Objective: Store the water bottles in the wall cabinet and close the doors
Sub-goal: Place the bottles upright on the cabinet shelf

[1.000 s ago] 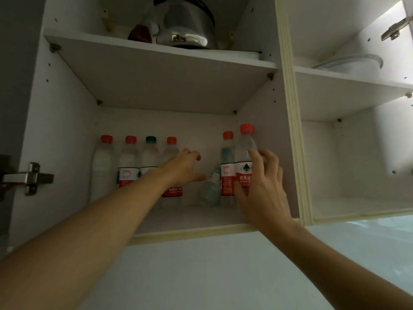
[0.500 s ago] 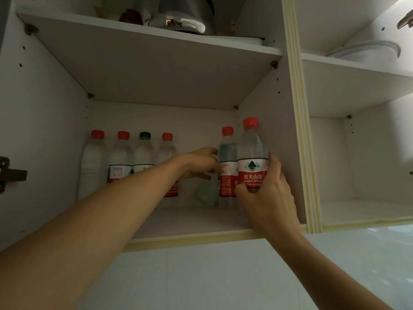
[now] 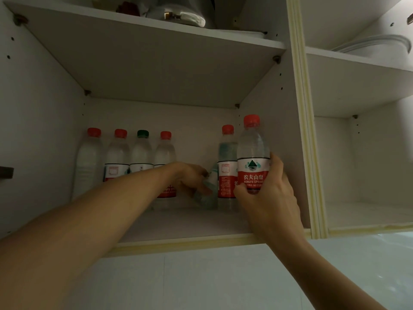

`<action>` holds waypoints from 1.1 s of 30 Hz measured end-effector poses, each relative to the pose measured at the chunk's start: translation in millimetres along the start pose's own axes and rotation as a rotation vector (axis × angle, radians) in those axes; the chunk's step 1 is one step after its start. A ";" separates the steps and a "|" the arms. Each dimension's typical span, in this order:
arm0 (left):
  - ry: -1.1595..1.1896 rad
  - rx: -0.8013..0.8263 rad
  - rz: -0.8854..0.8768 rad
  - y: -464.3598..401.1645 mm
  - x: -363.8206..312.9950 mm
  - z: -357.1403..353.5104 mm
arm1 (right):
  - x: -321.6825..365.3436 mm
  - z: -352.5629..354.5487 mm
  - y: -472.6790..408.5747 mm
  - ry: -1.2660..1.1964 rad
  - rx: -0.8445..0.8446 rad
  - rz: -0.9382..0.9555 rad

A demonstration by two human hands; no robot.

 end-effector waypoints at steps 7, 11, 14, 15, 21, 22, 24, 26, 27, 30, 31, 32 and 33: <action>0.040 -0.096 -0.029 6.6 21.4 -8.2 | 2.9 1.0 1.3 -0.002 0.031 -0.002; 0.104 -0.196 -0.042 14.6 38.3 -8.0 | 4.9 1.0 1.5 0.010 0.049 -0.016; 0.064 -0.238 -0.036 19.7 36.7 -8.4 | 6.8 1.7 2.8 0.016 0.054 -0.023; 0.034 -0.263 -0.037 21.1 34.2 -8.5 | 7.4 1.8 3.5 0.018 0.056 -0.023; -0.233 -0.369 -0.002 31.9 28.2 0.1 | 6.7 1.7 4.1 0.031 0.061 -0.013; -0.288 -0.389 0.000 36.4 26.7 7.3 | 6.4 1.6 4.1 0.039 0.060 -0.011; -0.358 -0.484 -0.036 51.1 16.8 27.1 | 6.3 1.3 3.7 0.051 0.055 -0.006; -0.467 -0.754 -0.173 69.2 -3.1 52.8 | 6.2 1.0 3.4 0.056 0.050 -0.005; -0.535 -0.905 -0.277 78.4 -14.7 59.9 | 6.1 0.8 3.1 0.055 0.050 -0.005; -0.808 -1.063 -0.417 76.2 -31.8 48.0 | 6.4 0.5 2.7 0.055 0.047 0.004; -0.906 -1.020 -0.393 66.4 -31.8 38.6 | 6.3 0.6 2.6 0.057 0.045 0.007; -0.979 -0.968 -0.362 56.1 -30.3 29.0 | 6.1 0.8 2.8 0.059 0.042 0.008; -1.033 -0.923 -0.327 47.4 -27.7 21.1 | 5.9 0.9 2.9 0.059 0.039 0.010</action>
Point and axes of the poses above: each hand's wrist, its own y-axis away from the middle knuckle, its own z-axis out of the back of the hand, x = y × z, the point moved 8 cm from there along -y, towards the middle knuckle, and after that the axes turned 10 degrees about z, right-handed, at the moved point
